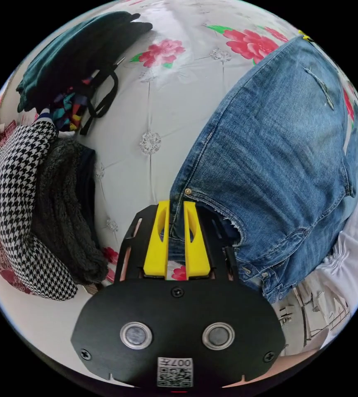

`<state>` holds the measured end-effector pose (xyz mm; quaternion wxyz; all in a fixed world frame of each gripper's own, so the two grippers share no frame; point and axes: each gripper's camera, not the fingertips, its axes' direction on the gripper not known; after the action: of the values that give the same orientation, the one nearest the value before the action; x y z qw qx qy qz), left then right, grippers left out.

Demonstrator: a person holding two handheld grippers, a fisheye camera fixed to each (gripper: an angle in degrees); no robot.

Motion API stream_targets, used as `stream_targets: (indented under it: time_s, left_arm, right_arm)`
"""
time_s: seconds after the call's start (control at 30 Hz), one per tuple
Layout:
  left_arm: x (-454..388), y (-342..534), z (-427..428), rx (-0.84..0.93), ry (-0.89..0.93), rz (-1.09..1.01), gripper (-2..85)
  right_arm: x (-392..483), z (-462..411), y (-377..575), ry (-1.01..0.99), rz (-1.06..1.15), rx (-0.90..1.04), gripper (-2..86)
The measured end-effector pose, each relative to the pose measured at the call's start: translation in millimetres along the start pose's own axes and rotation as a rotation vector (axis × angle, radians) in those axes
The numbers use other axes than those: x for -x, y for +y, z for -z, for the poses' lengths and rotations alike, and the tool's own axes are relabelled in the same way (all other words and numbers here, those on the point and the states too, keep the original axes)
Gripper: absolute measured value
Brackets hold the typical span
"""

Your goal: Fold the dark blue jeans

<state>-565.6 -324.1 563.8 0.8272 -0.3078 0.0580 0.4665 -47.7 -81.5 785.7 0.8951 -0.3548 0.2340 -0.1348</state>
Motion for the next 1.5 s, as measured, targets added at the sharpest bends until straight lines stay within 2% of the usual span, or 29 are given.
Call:
stream_targets:
  time_s: [0.1, 0.27, 0.43, 0.57, 0.63, 0.8, 0.87, 0.97, 1.13, 1.27, 1.37, 1.5]
  left_arm:
    - [-9, -2, 3, -0.006, -0.032, -0.024, 2.9]
    - [-8, 10, 6, -0.059, 0.021, 0.095, 0.0]
    - [-19, 44, 42, -0.178, -0.029, 0.167, -0.6]
    - [-46, 105, 87, -0.325, -0.084, 0.214, -0.6]
    - [-63, 140, 106, -0.400, -0.111, 0.241, -0.6]
    - [-128, 237, 133, -0.572, -0.155, 0.318, -0.6]
    - [-169, 274, 126, -0.619, -0.157, 0.349, -0.5]
    - [-224, 300, 96, -0.615, -0.120, 0.358, -0.4]
    - [-299, 296, 12, -0.438, -0.001, 0.327, -0.4]
    - [-320, 279, -33, -0.354, 0.039, 0.290, -0.4]
    - [-306, 272, -18, -0.365, -0.012, 0.262, -0.4]
    - [-287, 288, 30, -0.498, -0.086, 0.324, -0.4]
  right_arm:
    - [16, -10, -20, -0.041, 0.150, 0.070, 3.4]
    - [18, 10, -26, -0.052, 0.105, 0.112, 0.5]
    - [10, 146, 55, -0.005, -0.052, -0.234, -0.1]
    - [21, 246, 142, 0.035, -0.105, -0.418, -0.2]
    - [40, 307, 222, 0.046, -0.161, -0.574, -0.2]
    - [85, 373, 395, 0.068, -0.271, -0.784, -0.2]
    - [104, 377, 452, 0.078, -0.279, -0.802, -0.2]
    - [125, 346, 519, 0.054, -0.315, -0.707, -0.2]
    - [141, 195, 578, -0.126, -0.441, -0.418, -0.2]
    - [124, 120, 603, -0.298, -0.534, -0.329, -0.2]
    - [91, 136, 617, -0.331, -0.560, -0.387, -0.2]
    - [60, 240, 633, -0.176, -0.454, -0.547, -0.2]
